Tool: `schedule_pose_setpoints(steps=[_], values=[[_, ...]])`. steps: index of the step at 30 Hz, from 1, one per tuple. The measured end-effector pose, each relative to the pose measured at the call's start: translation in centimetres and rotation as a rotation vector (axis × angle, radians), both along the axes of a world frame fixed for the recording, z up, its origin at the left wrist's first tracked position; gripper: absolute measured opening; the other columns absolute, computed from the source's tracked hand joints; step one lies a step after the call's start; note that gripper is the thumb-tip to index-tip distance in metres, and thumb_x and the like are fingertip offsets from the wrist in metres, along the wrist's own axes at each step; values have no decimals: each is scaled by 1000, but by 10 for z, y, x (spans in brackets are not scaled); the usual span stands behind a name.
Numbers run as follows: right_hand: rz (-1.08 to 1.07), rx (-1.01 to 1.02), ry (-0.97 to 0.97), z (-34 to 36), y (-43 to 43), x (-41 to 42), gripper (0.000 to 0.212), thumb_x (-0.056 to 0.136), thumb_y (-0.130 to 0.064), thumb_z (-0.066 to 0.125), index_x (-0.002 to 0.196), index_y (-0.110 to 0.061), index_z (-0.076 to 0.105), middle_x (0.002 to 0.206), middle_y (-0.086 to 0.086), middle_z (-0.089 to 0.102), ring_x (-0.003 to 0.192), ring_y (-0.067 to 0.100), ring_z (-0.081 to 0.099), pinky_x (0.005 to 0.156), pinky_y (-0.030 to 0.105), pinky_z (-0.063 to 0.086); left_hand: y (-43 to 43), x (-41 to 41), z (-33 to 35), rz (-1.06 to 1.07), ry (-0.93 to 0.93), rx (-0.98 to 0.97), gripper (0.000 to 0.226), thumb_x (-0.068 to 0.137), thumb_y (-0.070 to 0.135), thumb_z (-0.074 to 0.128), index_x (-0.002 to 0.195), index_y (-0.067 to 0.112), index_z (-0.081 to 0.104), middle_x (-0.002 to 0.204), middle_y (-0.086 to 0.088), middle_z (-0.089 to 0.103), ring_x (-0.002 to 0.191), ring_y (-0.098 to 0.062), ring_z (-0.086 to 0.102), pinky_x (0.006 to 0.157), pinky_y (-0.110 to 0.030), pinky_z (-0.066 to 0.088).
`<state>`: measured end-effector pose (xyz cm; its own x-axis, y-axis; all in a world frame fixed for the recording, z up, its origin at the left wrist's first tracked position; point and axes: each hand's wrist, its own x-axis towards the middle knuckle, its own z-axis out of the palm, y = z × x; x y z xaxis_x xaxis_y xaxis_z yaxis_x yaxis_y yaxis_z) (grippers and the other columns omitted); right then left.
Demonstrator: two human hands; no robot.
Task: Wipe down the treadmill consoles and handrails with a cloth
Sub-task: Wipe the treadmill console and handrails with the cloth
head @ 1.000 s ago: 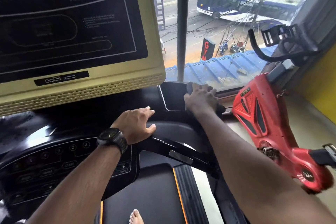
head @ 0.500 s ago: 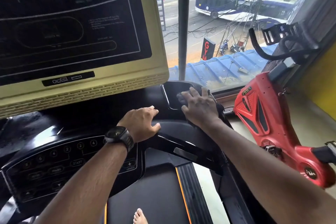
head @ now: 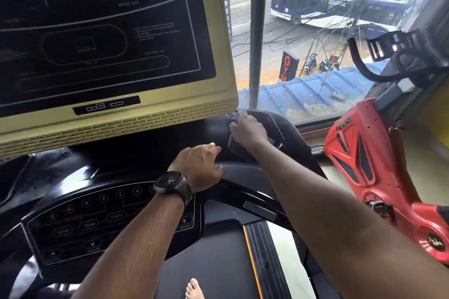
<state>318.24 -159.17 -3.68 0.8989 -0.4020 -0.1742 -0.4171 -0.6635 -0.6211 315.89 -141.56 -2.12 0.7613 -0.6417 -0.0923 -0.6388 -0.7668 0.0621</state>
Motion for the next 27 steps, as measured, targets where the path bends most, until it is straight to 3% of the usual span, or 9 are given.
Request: schedule_pose_setpoints(steps=[4, 9, 12, 16, 19, 22, 24, 27], values=[[-33, 159, 123, 3, 2, 20, 51, 98, -34, 44, 142, -7, 37, 143, 20, 52, 131, 40, 49, 102, 43, 38, -1, -2, 3, 10, 9, 9, 53, 89, 44, 49, 135, 18, 57, 149, 0, 51, 133, -20, 51, 108, -37, 42], [91, -30, 239, 1, 8, 6, 78, 82, -49, 61, 147, -17, 31, 134, 11, 57, 124, 37, 54, 98, 44, 44, -1, -2, 5, 2, 3, 7, 52, 86, 43, 49, 131, 18, 59, 139, 0, 60, 123, -21, 58, 100, -38, 47], [143, -111, 245, 4, 6, -7, 71, 82, -43, 60, 144, -17, 36, 128, 11, 61, 119, 35, 57, 88, 41, 41, -1, -4, 6, 7, 5, 21, 50, 84, 43, 49, 125, 17, 62, 129, -1, 64, 116, -23, 61, 96, -40, 49], [282, -265, 263, 11, -4, -28, 47, 84, -26, 58, 129, -19, 47, 119, 9, 65, 101, 32, 59, 81, 38, 42, 1, -5, 7, 29, 9, 23, 49, 83, 46, 47, 120, 18, 64, 127, -1, 65, 115, -24, 62, 95, -40, 50], [444, -454, 258, 16, -23, -45, 49, 87, -20, 52, 134, -32, 52, 122, 3, 66, 109, 32, 64, 77, 36, 39, 0, -5, 8, 29, 24, 23, 49, 84, 46, 47, 121, 18, 63, 128, -1, 65, 116, -23, 61, 96, -40, 50], [552, -704, 114, 17, -32, -55, 48, 93, -18, 54, 136, -40, 51, 110, 1, 58, 103, 31, 66, 71, 37, 38, 0, -5, 8, 32, 32, 22, 47, 86, 45, 49, 122, 18, 63, 130, 0, 64, 118, -23, 61, 97, -40, 49], [487, -804, -54, 15, -32, -51, 42, 93, -16, 60, 133, -26, 52, 113, 2, 60, 101, 30, 65, 77, 39, 47, 1, -5, 7, 31, 32, 20, 47, 88, 45, 51, 125, 18, 61, 132, 0, 63, 120, -23, 60, 99, -41, 48], [373, -877, -138, 12, -38, -32, 49, 87, -8, 66, 130, -14, 43, 120, 8, 63, 107, 34, 65, 90, 48, 52, 0, -4, 6, 34, 34, 0, 50, 90, 43, 52, 133, 19, 58, 136, 1, 61, 123, -22, 58, 102, -39, 46]])
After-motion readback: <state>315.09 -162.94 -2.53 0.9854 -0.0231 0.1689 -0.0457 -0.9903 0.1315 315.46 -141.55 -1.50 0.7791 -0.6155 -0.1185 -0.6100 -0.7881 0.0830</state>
